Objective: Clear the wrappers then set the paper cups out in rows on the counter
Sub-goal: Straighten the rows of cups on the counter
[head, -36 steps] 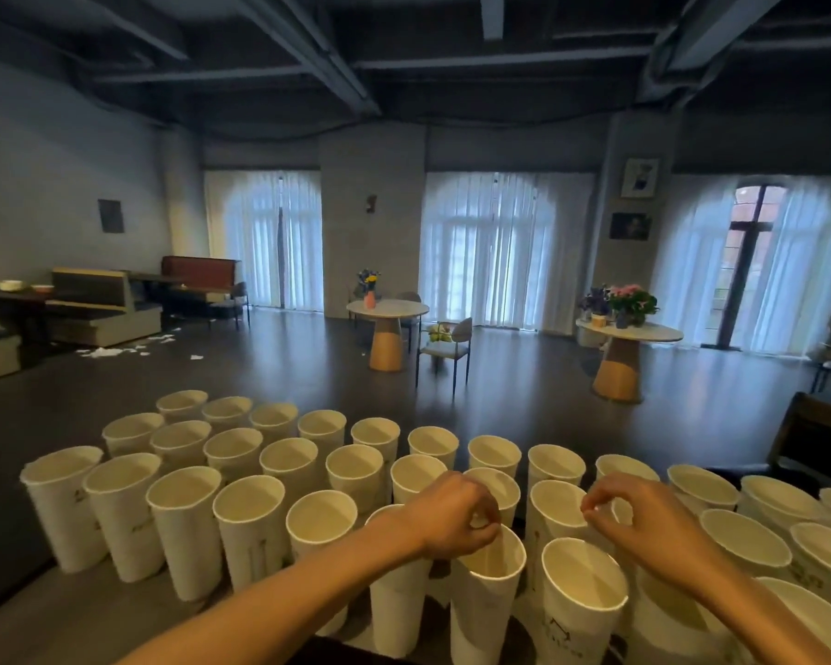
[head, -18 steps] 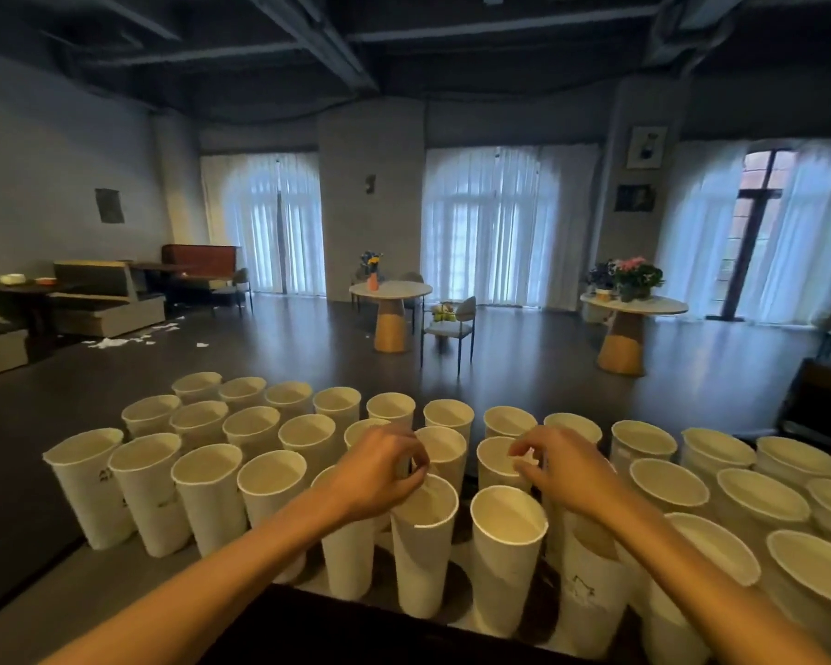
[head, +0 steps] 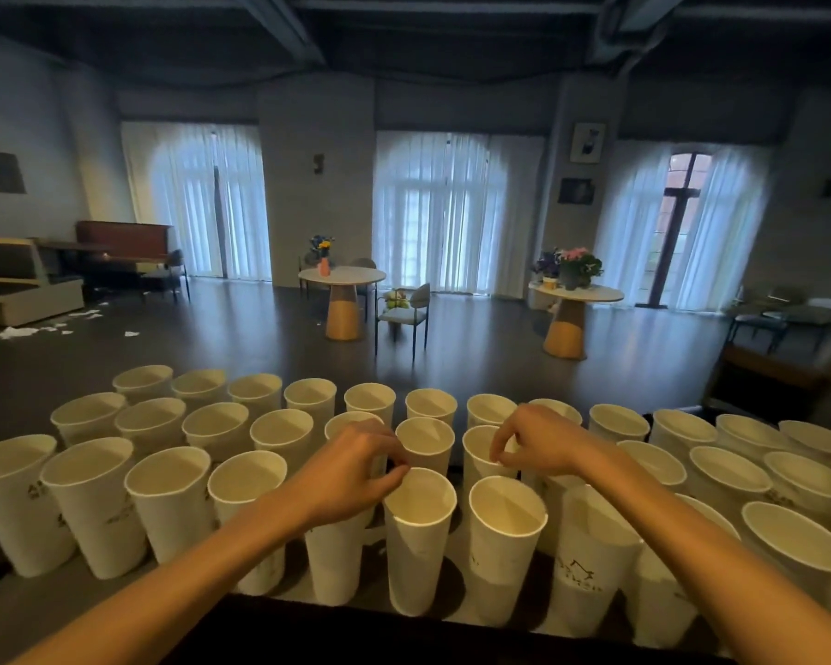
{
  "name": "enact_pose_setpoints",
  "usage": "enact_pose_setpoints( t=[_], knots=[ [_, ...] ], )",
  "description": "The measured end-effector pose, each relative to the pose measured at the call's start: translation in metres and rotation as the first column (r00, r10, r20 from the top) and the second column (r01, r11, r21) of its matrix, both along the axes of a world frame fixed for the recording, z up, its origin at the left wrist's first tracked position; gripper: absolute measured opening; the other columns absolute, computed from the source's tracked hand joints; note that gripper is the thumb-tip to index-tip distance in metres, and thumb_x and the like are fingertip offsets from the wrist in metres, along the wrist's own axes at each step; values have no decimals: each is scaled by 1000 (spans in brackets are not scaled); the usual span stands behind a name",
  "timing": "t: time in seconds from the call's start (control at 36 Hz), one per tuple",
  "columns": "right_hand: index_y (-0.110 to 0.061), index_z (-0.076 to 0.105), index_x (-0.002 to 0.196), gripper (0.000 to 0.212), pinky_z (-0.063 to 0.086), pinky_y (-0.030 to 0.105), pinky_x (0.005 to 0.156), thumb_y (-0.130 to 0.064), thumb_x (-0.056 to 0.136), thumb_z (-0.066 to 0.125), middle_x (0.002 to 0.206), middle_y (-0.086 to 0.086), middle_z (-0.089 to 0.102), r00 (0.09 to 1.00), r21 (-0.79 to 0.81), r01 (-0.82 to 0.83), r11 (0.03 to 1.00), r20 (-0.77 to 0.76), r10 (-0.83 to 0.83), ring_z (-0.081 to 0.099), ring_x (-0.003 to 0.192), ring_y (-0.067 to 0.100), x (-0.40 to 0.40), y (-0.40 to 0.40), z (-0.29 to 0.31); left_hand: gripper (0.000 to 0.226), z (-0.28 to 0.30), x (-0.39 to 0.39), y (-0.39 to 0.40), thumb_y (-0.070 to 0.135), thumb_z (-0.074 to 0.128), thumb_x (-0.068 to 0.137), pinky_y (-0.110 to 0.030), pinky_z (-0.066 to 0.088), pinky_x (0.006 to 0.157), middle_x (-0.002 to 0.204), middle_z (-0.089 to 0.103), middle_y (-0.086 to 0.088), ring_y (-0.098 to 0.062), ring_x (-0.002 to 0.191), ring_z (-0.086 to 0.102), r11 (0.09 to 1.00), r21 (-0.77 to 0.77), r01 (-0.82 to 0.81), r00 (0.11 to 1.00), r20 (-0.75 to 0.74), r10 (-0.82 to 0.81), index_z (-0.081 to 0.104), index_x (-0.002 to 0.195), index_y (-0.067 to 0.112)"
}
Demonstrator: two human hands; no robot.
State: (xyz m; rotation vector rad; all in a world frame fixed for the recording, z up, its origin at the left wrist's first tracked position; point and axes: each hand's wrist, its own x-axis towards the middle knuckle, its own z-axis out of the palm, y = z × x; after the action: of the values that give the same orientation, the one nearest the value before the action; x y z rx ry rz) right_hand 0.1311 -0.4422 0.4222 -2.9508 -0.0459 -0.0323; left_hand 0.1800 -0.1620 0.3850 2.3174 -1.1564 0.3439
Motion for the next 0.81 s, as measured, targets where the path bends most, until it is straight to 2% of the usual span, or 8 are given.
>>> enact_pose_setpoints(
  t=[0.17, 0.42, 0.53, 0.61, 0.64, 0.72, 0.81],
  knots=[
    [-30, 75, 108, 23, 57, 20, 81, -28, 86, 74, 112, -9, 69, 1000, -61, 15, 998, -20, -16, 66, 89, 12, -1, 2, -1, 17, 1, -5, 2, 38, 66, 94, -12, 46, 81, 102, 67, 18, 1, 94, 59, 999, -1, 35, 999, 18, -35, 76, 106, 30],
    [-37, 75, 103, 16, 52, 9, 69, -37, 88, 70, 103, -20, 67, 1000, -103, 3, 995, 13, -2, 65, 81, 4, 0, -1, -7, 20, 7, -10, 28, 35, 64, 94, -19, 49, 84, 99, 71, 10, -3, 94, 60, 1000, -25, -2, 1000, 21, 3, 77, 103, 24],
    [-38, 74, 101, 13, 54, 10, 71, -36, 88, 70, 98, -22, 64, 1000, -120, -15, 993, 6, 16, 65, 81, 3, 0, -1, -7, 18, 9, -13, 40, 30, 64, 94, -9, 40, 83, 98, 72, 6, -4, 92, 59, 999, -38, -10, 999, 44, 12, 77, 101, 19],
    [-42, 71, 98, 11, 52, 8, 68, -35, 89, 70, 93, -25, 58, 999, -114, -39, 993, 20, 41, 64, 81, 4, -3, 0, -6, 18, 8, -13, 48, 30, 63, 94, -23, 49, 83, 97, 70, 6, -5, 92, 59, 999, -36, -12, 999, 29, 13, 76, 99, 18],
    [-46, 68, 95, 12, 51, 8, 67, -36, 89, 70, 91, -26, 57, 999, -110, -48, 993, 18, 51, 64, 81, 5, -4, 0, -6, 18, 8, -14, 50, 30, 64, 94, -24, 50, 83, 98, 70, 6, -5, 92, 59, 999, -41, -13, 999, 29, 15, 76, 99, 19],
    [-51, 60, 87, 15, 51, 8, 67, -39, 87, 70, 89, -26, 56, 998, -112, -60, 992, 23, 63, 63, 83, 5, -5, -1, -7, 18, 13, -13, 57, 28, 65, 94, -10, 43, 82, 101, 72, 4, -4, 95, 59, 998, -66, -16, 998, 67, 21, 77, 102, 18],
    [-49, 65, 88, 9, 54, 11, 72, -42, 87, 69, 94, -23, 62, 997, -123, -60, 991, 36, 65, 63, 83, 6, -4, -3, -7, 18, 18, -12, 71, 29, 65, 95, -23, 50, 86, 101, 72, 4, -5, 96, 60, 995, -90, -50, 994, 94, 59, 77, 102, 17]
  ],
)
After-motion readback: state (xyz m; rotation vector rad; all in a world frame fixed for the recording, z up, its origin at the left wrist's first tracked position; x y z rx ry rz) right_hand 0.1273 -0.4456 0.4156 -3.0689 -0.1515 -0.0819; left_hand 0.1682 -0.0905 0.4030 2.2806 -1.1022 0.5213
